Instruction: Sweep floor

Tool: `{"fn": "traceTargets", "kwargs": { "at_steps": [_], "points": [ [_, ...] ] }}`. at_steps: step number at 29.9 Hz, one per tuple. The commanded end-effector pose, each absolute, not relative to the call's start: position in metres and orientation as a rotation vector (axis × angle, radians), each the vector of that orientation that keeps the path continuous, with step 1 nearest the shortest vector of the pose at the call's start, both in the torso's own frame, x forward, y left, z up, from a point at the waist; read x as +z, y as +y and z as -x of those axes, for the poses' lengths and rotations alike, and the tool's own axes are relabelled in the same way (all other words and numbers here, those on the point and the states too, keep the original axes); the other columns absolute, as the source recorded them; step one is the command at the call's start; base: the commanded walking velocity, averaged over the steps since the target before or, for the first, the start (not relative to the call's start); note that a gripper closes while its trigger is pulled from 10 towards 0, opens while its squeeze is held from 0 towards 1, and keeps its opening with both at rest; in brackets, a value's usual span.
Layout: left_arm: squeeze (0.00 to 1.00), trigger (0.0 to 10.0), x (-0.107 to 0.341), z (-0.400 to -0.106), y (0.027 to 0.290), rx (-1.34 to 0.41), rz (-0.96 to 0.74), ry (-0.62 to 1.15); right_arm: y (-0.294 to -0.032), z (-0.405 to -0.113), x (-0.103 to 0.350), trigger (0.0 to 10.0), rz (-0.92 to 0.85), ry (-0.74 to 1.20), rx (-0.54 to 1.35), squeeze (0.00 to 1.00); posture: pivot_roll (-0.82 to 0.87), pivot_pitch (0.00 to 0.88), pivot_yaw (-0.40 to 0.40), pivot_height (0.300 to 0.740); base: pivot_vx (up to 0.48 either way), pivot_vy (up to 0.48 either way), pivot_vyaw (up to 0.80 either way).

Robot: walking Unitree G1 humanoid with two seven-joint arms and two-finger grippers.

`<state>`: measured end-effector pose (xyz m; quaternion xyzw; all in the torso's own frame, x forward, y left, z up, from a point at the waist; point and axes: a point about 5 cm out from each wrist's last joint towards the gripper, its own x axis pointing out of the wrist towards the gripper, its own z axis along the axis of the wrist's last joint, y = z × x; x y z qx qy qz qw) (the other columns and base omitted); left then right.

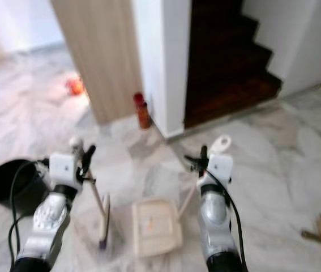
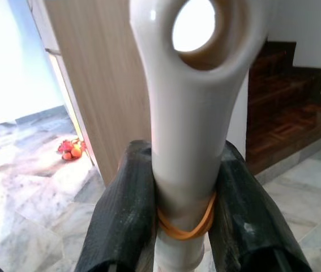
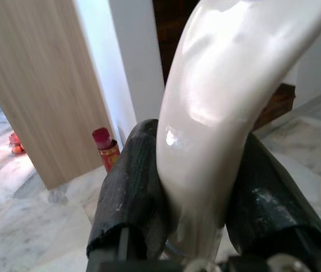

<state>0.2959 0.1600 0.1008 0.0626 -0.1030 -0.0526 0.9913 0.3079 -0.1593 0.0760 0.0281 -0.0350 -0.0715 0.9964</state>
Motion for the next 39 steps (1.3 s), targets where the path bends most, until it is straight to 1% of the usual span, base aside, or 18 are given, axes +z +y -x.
{"fn": "traceTargets", "kwargs": {
  "at_steps": [1, 6, 17, 26, 35, 39],
  "points": [
    [0.0, 10.0, 0.1123, -0.2987, 0.1613, -0.103, -0.134, -0.255, -0.1587, -0.3108, 0.0849, 10.0, -0.05, -0.112, -0.138, 0.0, 0.06, 0.0, 0.041, 0.74, 0.0, 0.33, 0.0],
    [0.0, 10.0, 0.1122, -0.2984, 0.1612, -0.104, -0.131, -0.255, -0.1579, -0.3099, 0.0828, 10.0, -0.054, -0.105, -0.13, 0.0, 0.06, 0.0, 0.044, 0.74, 0.0, 0.287, 0.0],
    [0.0, 10.0, 0.1137, -0.2994, 0.1614, -0.106, -0.138, -0.26, -0.1577, -0.3111, 0.083, 10.0, -0.054, -0.105, -0.127, 0.0, 0.07, 0.0, 0.047, 0.74, 0.0, 0.0, 0.0],
    [0.0, 10.0, 0.1096, -0.2984, 0.1605, -0.114, -0.179, -0.237, -0.1585, -0.3105, 0.0815, 10.0, -0.055, -0.099, -0.127, 0.0, 0.07, 0.0, 0.048, 0.74, 0.0, 0.0, 0.0],
    [0.0, 10.0, 0.1101, -0.2989, 0.163, -0.106, -0.184, -0.236, -0.159, -0.3097, 0.0792, 10.0, -0.057, -0.094, -0.131, 0.0, 0.07, 0.0, 0.052, 0.74, 0.0, -0.322, 0.0],
    [0.0, 10.0, 0.1104, -0.2993, 0.1628, -0.105, -0.182, -0.238, -0.1595, -0.3112, 0.0808, 10.0, -0.059, -0.097, -0.134, 0.0, 0.07, 0.0, 0.054, 0.74, 0.0, 0.0, 0.0]
  ]
}}
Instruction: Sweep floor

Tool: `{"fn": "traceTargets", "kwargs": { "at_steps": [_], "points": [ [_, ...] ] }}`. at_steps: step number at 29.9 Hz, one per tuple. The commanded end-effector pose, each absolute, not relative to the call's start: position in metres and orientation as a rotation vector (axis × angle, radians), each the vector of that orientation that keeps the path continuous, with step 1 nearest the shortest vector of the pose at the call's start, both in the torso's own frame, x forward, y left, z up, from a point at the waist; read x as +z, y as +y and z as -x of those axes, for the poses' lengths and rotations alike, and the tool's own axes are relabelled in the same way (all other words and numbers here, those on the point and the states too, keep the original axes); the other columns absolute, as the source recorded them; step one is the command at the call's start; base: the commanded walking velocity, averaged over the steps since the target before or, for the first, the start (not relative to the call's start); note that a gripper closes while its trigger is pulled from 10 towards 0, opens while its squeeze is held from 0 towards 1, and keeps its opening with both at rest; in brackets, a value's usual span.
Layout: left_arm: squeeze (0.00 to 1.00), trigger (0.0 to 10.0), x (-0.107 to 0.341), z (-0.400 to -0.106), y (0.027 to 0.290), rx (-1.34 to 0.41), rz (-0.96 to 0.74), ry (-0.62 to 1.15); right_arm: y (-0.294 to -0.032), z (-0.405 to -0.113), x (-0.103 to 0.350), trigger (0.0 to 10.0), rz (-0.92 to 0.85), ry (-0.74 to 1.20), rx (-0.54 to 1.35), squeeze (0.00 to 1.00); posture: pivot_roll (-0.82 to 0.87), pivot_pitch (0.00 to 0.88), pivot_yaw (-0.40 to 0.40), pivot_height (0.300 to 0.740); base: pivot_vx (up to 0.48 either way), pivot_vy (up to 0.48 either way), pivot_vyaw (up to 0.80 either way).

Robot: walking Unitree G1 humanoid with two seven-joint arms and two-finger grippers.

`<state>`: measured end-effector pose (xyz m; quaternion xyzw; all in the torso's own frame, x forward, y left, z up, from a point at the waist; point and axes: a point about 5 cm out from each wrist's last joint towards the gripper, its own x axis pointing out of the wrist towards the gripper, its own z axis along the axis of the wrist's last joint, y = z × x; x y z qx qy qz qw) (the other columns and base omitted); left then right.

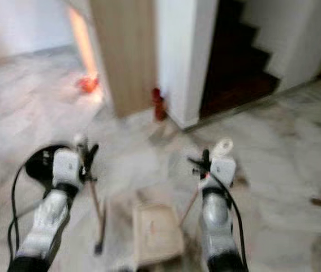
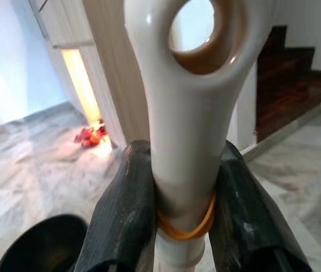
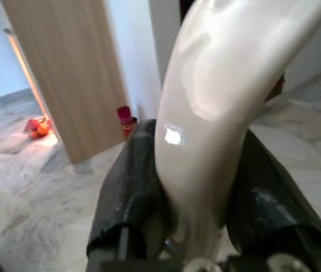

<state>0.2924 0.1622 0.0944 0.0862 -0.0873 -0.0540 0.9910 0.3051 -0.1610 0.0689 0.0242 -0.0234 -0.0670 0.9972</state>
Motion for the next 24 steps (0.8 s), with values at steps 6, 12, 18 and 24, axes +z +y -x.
{"fn": "traceTargets", "kwargs": {
  "at_steps": [6, 12, 18, 24],
  "points": [
    [0.0, 10.0, 0.1107, -0.2992, 0.1647, -0.088, -0.176, -0.237, -0.1605, -0.3102, 0.0798, 10.0, -0.058, -0.093, -0.133, 0.0, 0.07, 0.0, 0.049, 0.74, 0.0, 0.0, 0.0],
    [0.0, 10.0, 0.1092, -0.2977, 0.1666, -0.075, -0.171, -0.231, -0.1613, -0.3093, 0.0789, 10.0, -0.057, -0.088, -0.132, 0.0, 0.07, 0.0, 0.045, 0.74, 0.0, 0.0, 0.0],
    [0.0, 10.0, 0.1094, -0.2976, 0.1655, -0.067, -0.165, -0.233, -0.1621, -0.31, 0.0801, 10.0, -0.055, -0.091, -0.129, 0.0, 0.07, 0.0, 0.041, 0.74, 0.0, 0.0, 0.0],
    [0.0, 10.0, 0.1091, -0.2972, 0.1655, -0.063, -0.162, -0.233, -0.1632, -0.3103, 0.0808, 10.0, -0.049, -0.092, -0.127, 0.0, 0.07, 0.0, 0.037, 0.74, 0.0, 0.0, 0.0]
  ]
}}
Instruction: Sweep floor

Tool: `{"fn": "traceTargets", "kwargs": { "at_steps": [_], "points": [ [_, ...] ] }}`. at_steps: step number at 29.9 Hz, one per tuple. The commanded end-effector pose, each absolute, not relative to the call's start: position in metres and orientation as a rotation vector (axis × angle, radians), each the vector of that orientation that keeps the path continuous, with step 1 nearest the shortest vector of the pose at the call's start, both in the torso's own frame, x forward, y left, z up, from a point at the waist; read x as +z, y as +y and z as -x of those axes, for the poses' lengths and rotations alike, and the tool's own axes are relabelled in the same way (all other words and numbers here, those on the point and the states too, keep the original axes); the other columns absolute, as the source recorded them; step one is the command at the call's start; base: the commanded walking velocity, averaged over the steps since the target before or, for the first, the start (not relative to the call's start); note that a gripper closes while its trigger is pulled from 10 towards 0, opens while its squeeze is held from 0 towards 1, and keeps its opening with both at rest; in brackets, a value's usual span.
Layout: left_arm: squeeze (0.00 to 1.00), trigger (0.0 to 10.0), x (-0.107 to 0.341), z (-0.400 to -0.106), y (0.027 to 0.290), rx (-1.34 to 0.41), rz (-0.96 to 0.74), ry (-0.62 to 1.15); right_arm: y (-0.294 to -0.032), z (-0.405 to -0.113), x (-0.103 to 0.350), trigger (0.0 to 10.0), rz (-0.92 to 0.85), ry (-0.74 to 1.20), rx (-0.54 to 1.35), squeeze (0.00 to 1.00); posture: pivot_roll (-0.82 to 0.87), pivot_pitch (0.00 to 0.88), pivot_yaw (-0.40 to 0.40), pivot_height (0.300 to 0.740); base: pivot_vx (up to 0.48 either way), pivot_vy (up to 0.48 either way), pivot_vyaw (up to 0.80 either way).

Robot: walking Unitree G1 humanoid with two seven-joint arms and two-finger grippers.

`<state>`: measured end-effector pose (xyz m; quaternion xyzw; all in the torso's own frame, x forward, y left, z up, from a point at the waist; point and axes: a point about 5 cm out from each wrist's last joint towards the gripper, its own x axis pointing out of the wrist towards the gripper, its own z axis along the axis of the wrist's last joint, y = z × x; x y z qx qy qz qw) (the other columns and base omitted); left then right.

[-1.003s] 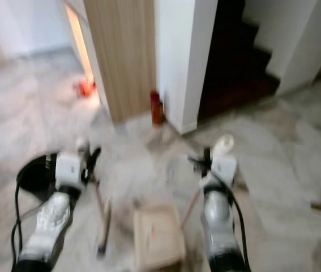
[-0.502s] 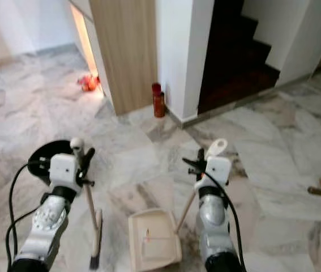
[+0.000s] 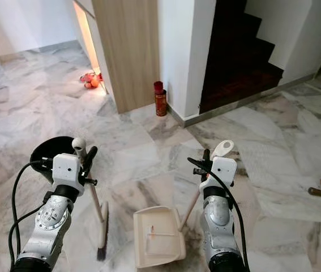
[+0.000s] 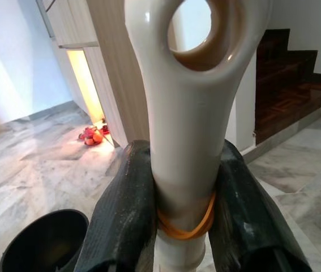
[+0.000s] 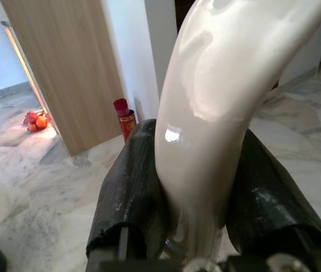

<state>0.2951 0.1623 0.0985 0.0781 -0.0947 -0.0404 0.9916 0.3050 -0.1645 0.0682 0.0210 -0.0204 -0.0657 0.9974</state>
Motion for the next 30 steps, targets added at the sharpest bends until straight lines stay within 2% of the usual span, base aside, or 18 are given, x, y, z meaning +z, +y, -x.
{"fn": "traceTargets", "kwargs": {
  "at_steps": [1, 5, 22, 30],
  "points": [
    [0.0, 10.0, 0.1091, -0.2971, 0.1655, -0.063, -0.162, -0.232, -0.1633, -0.3103, 0.0808, 10.0, -0.048, -0.091, -0.126, 0.0, 0.07, 0.0, 0.036, 0.74, 0.0, 0.0, 0.0],
    [0.0, 10.0, 0.1087, -0.2967, 0.1656, -0.06, -0.162, -0.231, -0.1631, -0.3102, 0.0816, 10.0, -0.042, -0.096, -0.123, 0.0, 0.07, 0.0, 0.035, 0.74, 0.0, 0.0, 0.0],
    [0.0, 10.0, 0.1067, -0.2945, 0.165, -0.062, -0.164, -0.224, -0.1608, -0.3088, 0.0809, 10.0, -0.036, -0.095, -0.114, 0.0, 0.07, 0.0, 0.034, 0.74, 0.0, 0.0, 0.8],
    [0.0, 10.0, 0.1056, -0.2944, 0.1655, -0.063, -0.165, -0.22, -0.1594, -0.3097, 0.0795, 10.0, -0.05, -0.083, -0.106, 0.0, 0.07, 0.0, 0.037, 0.74, 0.0, 0.0, 0.06]
  ]
}}
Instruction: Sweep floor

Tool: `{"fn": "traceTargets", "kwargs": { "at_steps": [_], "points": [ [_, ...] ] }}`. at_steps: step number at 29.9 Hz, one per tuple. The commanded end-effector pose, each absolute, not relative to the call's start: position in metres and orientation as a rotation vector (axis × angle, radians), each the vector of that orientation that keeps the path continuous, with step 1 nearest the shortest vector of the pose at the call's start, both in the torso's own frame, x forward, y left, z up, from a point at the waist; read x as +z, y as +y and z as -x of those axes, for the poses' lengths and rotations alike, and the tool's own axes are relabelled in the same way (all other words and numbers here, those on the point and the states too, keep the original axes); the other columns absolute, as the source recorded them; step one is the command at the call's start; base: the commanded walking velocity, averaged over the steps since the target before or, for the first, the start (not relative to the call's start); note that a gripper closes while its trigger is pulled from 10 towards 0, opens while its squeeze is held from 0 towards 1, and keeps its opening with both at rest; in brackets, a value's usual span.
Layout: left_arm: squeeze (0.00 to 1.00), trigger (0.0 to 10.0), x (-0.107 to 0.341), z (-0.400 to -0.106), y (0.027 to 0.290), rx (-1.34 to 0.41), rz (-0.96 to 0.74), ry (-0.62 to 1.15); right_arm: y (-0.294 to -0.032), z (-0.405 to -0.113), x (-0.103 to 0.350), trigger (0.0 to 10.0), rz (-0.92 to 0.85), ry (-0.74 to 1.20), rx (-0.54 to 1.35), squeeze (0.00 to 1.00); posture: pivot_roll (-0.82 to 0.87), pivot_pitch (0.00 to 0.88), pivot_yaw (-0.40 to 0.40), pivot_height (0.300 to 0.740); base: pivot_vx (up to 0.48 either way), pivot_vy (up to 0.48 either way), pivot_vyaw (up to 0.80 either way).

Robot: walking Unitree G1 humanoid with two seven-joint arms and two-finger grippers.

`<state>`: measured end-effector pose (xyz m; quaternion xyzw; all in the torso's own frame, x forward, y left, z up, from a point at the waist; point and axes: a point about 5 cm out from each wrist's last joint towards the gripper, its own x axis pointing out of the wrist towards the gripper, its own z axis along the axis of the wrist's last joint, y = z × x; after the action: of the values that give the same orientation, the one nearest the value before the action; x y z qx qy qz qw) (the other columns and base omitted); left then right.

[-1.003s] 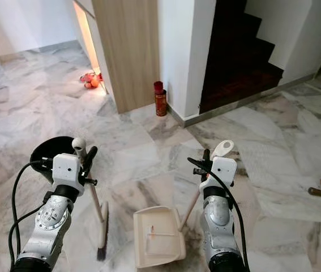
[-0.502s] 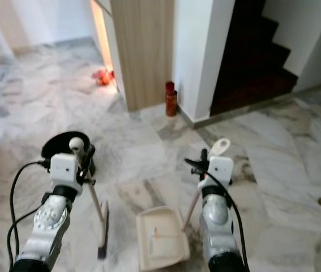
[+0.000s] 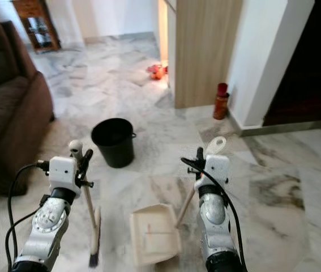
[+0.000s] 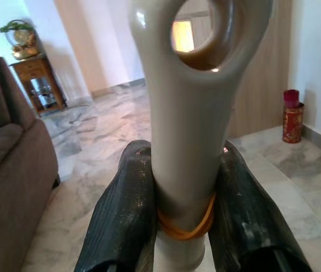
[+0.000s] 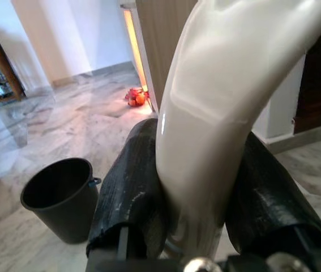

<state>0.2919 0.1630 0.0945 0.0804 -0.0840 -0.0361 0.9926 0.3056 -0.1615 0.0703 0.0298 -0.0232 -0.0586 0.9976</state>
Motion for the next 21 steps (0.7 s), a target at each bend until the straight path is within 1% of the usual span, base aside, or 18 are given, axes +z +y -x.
{"fn": "traceTargets", "kwargs": {
  "at_steps": [1, 21],
  "points": [
    [0.0, 10.0, 0.1055, -0.2944, 0.1656, -0.064, -0.167, -0.219, -0.1591, -0.3099, 0.0793, 10.0, -0.049, -0.082, -0.103, 0.0, 0.07, 0.0, 0.038, 0.74, 0.0, 0.0, 0.0],
    [0.0, 10.0, 0.1067, -0.2938, 0.1639, -0.065, -0.17, -0.22, -0.1575, -0.3092, 0.0782, 10.0, -0.042, -0.073, -0.087, 0.0, 0.07, 0.0, 0.033, 0.74, 0.0, 0.0, 0.0]
  ]
}}
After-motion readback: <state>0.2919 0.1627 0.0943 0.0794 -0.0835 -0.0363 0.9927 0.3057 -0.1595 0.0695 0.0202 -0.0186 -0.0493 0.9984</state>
